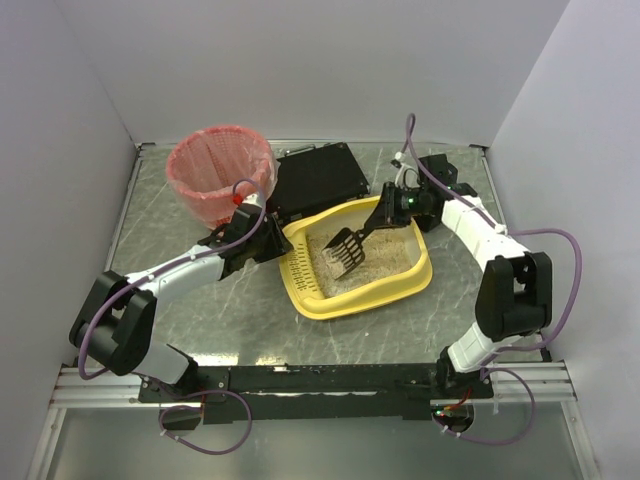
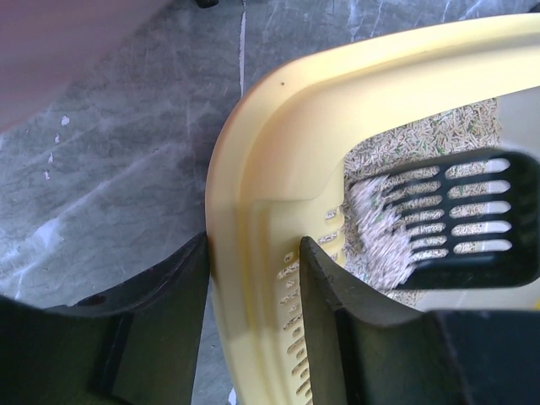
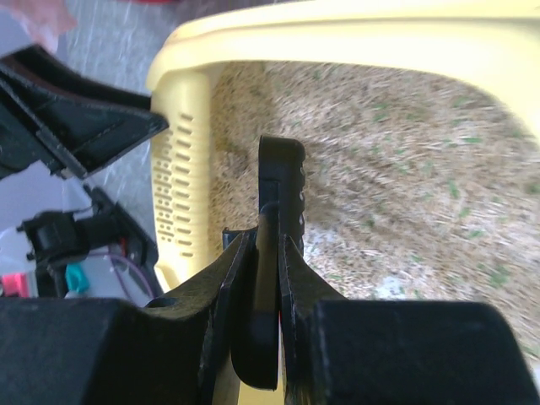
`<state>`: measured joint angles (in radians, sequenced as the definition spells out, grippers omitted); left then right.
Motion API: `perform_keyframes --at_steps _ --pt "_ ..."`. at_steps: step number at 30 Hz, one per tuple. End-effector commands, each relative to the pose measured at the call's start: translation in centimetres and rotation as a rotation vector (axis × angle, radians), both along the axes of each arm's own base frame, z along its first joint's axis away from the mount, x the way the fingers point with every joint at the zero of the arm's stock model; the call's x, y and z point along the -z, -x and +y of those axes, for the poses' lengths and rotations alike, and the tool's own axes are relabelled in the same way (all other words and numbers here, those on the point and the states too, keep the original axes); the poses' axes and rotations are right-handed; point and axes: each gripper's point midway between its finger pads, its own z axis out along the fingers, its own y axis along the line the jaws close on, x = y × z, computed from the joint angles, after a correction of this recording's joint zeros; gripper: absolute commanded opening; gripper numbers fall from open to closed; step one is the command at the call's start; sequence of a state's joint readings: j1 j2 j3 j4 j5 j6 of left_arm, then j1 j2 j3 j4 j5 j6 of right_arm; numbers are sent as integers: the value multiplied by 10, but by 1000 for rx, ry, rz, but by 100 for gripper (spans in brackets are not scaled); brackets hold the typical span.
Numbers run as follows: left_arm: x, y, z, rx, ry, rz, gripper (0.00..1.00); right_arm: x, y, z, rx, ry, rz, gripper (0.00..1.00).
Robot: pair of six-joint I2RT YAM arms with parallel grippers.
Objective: Clean the litter box
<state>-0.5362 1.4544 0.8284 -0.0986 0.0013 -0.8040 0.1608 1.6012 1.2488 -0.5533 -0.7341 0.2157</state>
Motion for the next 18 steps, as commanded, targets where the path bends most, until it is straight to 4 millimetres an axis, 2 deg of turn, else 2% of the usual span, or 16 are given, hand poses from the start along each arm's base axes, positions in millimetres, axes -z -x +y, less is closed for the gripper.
perform_keyframes --at_steps 1,5,10,11,12,14,16,17,18 --pt "59 58 27 69 -183 234 48 -49 -18 -18 83 -10 -169 0" --pt "56 56 25 71 -179 222 49 -70 -20 -25 124 -77 -212 0" --pt "47 54 24 67 -168 209 50 -90 -9 -36 166 -120 -251 0" --pt "45 54 24 66 -164 205 54 -96 -10 -39 197 -149 -255 0" --pt "43 54 24 62 -160 204 55 -90 -5 -39 201 -171 -233 0" --pt "36 53 23 59 -148 189 58 -104 -5 -39 250 -226 -262 0" --pt "30 51 21 56 -135 171 60 -108 -5 -37 304 -297 -249 0" --pt "27 50 22 52 -129 165 62 -117 -10 -35 306 -347 -320 0" --pt "24 49 20 52 -123 158 63 -124 -5 -32 292 -388 -326 0"
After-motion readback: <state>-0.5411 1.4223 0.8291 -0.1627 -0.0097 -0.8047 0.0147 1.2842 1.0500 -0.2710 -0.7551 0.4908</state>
